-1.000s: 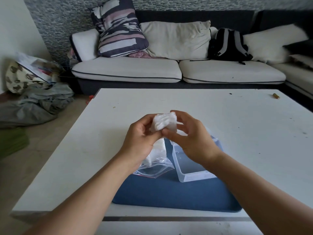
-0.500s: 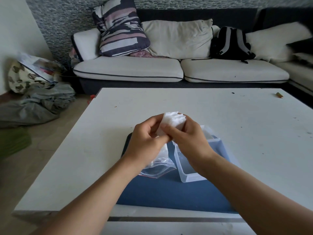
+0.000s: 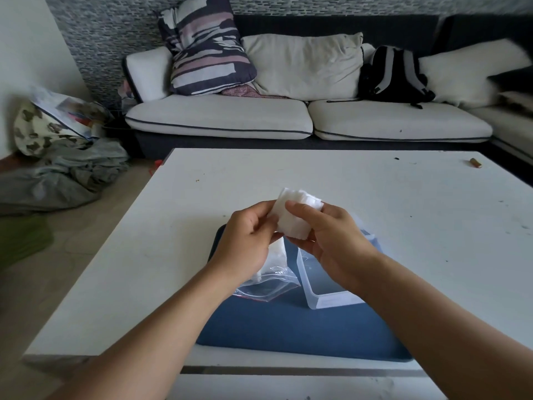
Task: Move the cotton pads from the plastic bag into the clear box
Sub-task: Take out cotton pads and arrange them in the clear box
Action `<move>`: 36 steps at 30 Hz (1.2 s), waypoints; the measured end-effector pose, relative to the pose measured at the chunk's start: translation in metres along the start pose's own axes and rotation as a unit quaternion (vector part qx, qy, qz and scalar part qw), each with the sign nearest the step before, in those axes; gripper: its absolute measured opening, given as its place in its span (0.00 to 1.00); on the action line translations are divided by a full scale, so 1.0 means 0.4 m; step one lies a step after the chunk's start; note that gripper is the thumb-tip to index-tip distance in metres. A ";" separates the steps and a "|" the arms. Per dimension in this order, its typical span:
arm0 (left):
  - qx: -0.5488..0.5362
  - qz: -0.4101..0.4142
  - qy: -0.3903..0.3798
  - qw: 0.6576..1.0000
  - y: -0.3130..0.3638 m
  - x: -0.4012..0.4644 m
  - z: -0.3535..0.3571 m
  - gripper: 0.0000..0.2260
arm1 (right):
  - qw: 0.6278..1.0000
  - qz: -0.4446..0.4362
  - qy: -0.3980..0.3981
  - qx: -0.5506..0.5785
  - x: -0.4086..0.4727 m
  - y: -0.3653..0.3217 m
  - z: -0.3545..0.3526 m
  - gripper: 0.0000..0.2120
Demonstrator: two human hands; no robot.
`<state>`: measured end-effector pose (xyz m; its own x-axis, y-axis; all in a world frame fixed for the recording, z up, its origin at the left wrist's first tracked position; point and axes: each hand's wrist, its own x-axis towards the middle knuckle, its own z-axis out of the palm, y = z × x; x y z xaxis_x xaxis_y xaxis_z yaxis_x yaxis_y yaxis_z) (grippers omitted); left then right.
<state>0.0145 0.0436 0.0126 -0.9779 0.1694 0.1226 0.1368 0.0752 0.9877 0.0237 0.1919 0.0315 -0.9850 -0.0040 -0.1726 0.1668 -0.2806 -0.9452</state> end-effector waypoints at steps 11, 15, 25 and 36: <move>0.063 0.037 -0.066 0.995 0.010 -0.018 0.017 0.13 | 0.997 -0.046 0.018 -0.063 0.004 0.016 0.007 0.20; 0.071 0.071 -0.060 0.993 0.017 -0.029 0.027 0.18 | 0.985 -0.114 0.014 -0.131 -0.008 0.033 0.029 0.22; -0.227 -0.083 0.037 0.970 0.050 0.003 -0.011 0.14 | 0.973 -0.178 -0.055 -0.138 -0.033 0.024 0.041 0.15; -0.227 -0.088 0.054 0.969 0.040 -0.001 0.020 0.40 | 0.923 -0.280 0.045 -0.259 -0.041 0.026 0.049 0.14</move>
<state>0.0183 0.0528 0.0275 -0.9941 0.0869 -0.0654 -0.0919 -0.3497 0.9324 0.0408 0.1701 0.0300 -0.9194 0.0892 0.3830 -0.3455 0.2820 -0.8950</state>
